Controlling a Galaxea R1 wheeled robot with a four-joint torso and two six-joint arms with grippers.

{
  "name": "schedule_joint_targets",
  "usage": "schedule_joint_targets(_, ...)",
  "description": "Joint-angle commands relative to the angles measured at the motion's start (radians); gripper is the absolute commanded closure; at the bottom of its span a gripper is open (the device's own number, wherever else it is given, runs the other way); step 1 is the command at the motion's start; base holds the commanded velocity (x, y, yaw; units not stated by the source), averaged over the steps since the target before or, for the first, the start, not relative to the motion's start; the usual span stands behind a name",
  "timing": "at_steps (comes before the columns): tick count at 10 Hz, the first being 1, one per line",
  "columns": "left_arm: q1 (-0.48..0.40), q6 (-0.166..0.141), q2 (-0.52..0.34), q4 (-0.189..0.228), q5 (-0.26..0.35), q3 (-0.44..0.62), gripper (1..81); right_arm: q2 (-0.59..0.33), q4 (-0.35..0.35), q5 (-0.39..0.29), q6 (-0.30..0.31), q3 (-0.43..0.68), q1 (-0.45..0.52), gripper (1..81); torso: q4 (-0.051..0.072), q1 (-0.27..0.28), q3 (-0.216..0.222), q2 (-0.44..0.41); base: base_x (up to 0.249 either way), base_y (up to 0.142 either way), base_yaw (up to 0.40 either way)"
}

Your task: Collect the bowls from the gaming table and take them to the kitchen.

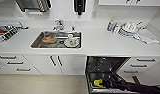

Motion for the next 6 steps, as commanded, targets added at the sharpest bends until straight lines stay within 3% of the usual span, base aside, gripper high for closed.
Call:
schedule_joint_targets(1,0.006,-0.002,-0.008,-0.007,0.041,-0.009,1.0,-0.024,0.033,-0.023,0.006,-0.034,0.223,81.1,0.000,0.000,0.000,0.000,0.000,0.000,0.000)
schedule_joint_targets(6,0.006,-0.002,-0.003,-0.007,0.041,-0.009,1.0,-0.159,0.109,-0.009,0.006,0.015,0.287,81.1,0.000,0.000,0.000,0.000,0.000,0.000,0.000)
